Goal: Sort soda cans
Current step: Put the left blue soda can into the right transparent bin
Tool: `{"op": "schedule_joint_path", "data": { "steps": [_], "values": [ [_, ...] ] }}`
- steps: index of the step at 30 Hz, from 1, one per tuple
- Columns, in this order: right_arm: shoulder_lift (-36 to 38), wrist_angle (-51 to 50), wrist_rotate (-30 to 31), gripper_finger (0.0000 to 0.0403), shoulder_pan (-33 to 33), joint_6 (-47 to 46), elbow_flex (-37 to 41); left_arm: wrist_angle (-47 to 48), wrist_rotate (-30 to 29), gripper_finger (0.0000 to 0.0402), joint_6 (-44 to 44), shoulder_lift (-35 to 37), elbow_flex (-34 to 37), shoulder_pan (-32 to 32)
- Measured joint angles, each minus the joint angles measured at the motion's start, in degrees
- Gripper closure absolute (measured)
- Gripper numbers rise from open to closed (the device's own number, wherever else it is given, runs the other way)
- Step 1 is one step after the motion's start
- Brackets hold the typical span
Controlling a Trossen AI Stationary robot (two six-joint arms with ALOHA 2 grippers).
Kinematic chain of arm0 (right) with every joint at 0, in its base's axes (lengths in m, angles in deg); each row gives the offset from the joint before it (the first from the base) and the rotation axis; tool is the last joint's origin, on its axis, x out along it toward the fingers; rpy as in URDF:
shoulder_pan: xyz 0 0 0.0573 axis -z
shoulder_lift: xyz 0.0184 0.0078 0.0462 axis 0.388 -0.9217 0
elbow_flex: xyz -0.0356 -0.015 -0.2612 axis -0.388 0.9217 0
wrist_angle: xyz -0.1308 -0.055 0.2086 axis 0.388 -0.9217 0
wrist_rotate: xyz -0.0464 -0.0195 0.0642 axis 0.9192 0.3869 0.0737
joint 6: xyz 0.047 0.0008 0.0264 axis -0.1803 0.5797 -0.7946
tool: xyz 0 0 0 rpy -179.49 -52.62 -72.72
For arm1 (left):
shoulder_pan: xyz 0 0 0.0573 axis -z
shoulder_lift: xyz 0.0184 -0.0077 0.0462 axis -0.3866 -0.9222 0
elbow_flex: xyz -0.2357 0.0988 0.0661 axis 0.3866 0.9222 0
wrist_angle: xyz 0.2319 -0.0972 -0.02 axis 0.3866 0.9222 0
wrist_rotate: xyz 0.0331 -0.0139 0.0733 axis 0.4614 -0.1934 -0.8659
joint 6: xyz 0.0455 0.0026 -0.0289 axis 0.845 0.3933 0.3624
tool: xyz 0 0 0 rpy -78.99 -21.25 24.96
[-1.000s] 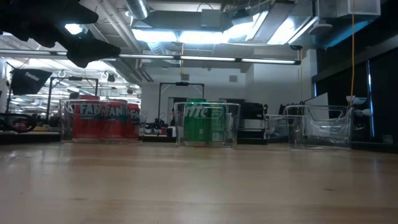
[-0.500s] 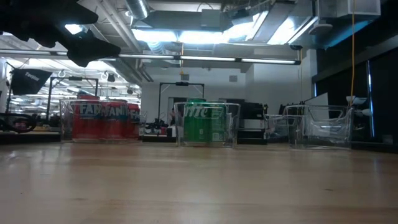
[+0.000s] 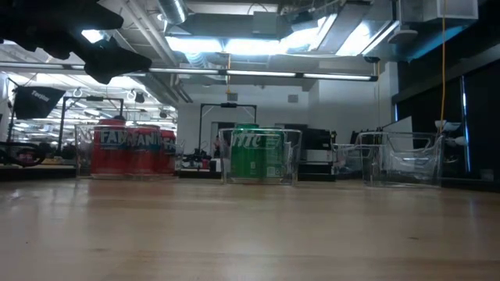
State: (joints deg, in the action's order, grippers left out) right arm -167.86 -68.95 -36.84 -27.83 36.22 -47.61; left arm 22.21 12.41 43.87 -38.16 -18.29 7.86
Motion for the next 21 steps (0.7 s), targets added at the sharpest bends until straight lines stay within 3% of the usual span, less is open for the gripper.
{"op": "schedule_joint_path", "data": {
  "steps": [21],
  "values": [
    [-0.02,9.68,-3.86,0.0023,0.04,1.89,10.36,0.0,0.0,0.0027,-0.1,0.0,0.0,0.01]
  ]
}}
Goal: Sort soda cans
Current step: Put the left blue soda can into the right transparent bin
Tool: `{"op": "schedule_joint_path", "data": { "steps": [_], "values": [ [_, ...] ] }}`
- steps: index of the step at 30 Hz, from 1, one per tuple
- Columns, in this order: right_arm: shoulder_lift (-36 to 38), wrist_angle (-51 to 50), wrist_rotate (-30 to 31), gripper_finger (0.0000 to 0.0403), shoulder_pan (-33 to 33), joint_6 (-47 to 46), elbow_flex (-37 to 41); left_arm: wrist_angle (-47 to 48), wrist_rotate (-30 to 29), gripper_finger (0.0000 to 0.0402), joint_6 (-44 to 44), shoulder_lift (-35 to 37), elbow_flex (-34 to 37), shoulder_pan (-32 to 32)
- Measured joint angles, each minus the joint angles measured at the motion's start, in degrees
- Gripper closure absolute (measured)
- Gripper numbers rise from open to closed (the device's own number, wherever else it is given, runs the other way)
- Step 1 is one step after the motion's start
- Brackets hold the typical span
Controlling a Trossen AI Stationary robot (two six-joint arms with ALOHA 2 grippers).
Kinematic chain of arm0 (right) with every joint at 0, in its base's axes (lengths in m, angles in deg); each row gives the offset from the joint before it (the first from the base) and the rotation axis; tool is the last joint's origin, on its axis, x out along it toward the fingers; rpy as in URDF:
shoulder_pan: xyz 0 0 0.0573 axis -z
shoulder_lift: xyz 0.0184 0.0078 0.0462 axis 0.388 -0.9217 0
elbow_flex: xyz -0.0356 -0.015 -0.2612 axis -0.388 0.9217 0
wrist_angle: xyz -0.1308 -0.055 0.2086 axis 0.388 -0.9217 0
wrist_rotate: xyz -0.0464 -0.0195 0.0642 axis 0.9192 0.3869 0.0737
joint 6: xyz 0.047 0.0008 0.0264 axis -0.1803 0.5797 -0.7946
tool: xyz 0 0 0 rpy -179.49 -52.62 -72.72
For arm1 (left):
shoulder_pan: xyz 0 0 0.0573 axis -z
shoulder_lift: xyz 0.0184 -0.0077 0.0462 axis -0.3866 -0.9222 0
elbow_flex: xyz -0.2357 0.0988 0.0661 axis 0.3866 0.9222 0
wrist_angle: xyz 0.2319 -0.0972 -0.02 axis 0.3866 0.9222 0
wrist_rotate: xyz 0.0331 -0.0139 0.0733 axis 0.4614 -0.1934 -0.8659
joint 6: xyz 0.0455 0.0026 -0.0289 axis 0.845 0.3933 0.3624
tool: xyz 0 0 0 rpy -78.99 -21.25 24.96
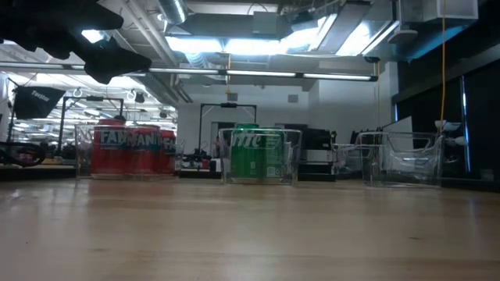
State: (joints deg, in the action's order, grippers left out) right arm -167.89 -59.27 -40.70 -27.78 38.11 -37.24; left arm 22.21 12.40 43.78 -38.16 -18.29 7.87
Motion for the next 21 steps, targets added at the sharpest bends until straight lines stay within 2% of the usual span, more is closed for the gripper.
{"op": "schedule_joint_path", "data": {
  "steps": [12,16,21],
  "values": [
    [0.0,1.54,1.5,0.0029,0.0,3.4,0.28,0.0,0.0,0.0027,0.07,0.0,0.0,-0.02],
    [0.0,0.78,1.46,0.0061,0.0,3.38,0.28,0.0,0.01,0.0027,0.04,0.0,0.0,-0.01],
    [-0.02,-0.8,1.4,0.0128,0.0,3.38,0.28,0.0,0.0,0.0027,0.02,-0.02,0.0,-0.02]
  ]
}}
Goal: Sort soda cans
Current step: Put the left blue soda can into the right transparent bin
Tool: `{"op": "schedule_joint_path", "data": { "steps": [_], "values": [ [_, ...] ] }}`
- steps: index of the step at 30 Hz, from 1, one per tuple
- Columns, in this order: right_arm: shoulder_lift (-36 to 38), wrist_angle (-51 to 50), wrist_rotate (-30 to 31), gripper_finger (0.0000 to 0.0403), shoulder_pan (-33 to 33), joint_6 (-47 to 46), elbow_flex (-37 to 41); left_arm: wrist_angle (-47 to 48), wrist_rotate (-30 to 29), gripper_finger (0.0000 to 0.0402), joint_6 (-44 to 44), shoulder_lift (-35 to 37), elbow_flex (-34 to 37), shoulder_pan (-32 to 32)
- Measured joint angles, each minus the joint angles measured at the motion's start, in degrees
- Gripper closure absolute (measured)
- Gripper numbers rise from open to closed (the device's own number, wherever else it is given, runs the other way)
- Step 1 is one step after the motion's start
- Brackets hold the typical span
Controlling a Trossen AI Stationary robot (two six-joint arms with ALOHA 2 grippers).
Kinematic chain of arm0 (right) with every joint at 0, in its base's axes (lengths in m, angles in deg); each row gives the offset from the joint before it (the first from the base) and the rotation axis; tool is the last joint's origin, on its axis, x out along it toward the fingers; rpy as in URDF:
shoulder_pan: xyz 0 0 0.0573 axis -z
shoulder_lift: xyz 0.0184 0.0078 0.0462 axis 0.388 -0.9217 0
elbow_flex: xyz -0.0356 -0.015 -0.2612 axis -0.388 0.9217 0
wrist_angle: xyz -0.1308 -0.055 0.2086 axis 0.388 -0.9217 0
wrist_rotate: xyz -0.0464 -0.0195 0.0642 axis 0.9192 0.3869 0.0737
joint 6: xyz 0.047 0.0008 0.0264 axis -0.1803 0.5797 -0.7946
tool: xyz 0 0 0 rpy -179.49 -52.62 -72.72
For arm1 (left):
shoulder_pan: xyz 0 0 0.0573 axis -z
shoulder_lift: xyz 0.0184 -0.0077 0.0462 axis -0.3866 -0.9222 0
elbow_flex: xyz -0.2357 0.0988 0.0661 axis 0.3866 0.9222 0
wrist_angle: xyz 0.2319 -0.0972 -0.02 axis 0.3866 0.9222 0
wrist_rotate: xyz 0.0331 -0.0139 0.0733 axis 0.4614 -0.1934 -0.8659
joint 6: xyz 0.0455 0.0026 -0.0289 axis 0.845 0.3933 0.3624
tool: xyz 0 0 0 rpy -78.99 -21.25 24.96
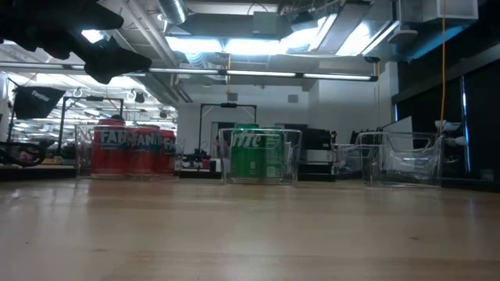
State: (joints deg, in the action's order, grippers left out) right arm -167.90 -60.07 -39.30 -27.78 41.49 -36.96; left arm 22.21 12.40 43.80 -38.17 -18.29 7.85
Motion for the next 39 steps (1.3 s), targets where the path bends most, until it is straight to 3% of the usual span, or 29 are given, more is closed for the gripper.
{"op": "schedule_joint_path", "data": {
  "steps": [4,14,24,39],
  "values": [
    [0.02,-0.2,-0.19,0.0172,0.0,0.94,-0.04,0.0,0.01,0.0027,0.0,0.01,0.0,0.01],
    [-0.14,-3.01,2.34,0.0172,0.09,2.29,-2.2,0.0,0.0,0.0027,0.29,0.02,0.0,0.01],
    [-0.07,-11.94,12.02,0.0171,3.61,6.72,-10.3,-0.04,0.0,0.0027,0.22,0.02,0.0,0.0],
    [-0.06,-13.84,21.36,0.017,26.49,36.75,-16.19,-0.04,0.01,0.0027,0.38,0.02,0.0,0.02]
  ]
}}
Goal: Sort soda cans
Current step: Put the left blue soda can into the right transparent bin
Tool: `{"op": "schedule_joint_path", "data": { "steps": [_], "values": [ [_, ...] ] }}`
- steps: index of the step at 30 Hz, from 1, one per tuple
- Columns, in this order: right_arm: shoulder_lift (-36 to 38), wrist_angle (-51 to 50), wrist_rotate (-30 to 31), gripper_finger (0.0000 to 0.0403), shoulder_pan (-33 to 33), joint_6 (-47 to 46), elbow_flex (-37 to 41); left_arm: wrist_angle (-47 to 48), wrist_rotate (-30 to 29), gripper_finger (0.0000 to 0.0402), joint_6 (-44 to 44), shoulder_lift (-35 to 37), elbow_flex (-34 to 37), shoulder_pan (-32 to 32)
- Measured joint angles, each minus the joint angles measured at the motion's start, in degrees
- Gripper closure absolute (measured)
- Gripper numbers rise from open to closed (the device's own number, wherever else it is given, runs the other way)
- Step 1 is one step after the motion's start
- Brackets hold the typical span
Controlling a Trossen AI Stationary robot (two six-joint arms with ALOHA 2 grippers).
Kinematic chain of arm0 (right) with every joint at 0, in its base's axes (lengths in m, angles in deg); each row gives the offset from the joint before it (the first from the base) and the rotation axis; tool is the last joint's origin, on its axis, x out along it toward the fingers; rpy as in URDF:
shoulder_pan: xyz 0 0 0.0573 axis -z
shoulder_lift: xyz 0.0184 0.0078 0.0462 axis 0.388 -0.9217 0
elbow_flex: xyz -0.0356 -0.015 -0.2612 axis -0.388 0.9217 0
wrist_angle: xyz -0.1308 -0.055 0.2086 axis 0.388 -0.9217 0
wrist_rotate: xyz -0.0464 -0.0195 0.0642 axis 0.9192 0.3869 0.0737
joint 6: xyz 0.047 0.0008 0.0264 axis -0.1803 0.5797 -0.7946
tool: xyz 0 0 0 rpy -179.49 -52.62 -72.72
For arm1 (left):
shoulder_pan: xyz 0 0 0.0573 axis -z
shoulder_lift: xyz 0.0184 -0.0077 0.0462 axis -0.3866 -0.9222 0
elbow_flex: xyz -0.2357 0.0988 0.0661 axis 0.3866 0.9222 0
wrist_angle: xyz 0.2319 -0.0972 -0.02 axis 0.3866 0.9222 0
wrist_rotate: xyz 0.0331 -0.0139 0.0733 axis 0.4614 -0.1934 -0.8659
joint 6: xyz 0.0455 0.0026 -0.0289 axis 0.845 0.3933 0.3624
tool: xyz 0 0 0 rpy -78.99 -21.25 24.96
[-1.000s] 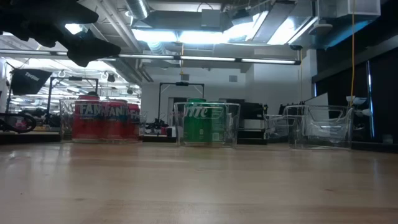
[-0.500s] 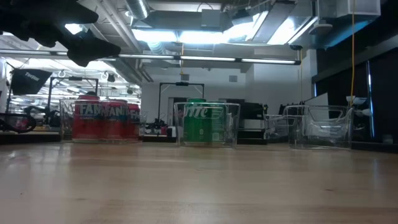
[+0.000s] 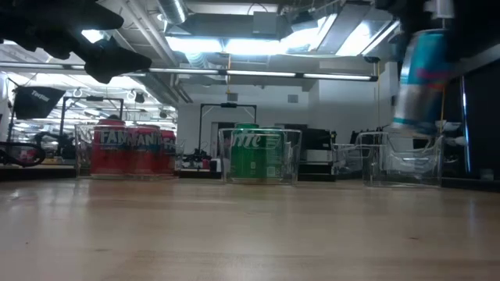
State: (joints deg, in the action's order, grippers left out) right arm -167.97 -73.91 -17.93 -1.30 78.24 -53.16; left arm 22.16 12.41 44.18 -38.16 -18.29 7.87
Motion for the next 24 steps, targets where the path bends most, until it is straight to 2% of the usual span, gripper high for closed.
{"op": "schedule_joint_path", "data": {
  "steps": [12,24],
  "values": [
    [0.01,0.14,8.28,0.0169,21.61,21.39,-7.69,0.07,0.0,0.0027,-0.33,-0.01,0.0,-0.01],
    [0.01,0.5,9.16,0.0169,43.12,33.19,-7.72,0.09,0.01,0.0027,-0.43,0.0,0.0,-0.02]
  ]
}}
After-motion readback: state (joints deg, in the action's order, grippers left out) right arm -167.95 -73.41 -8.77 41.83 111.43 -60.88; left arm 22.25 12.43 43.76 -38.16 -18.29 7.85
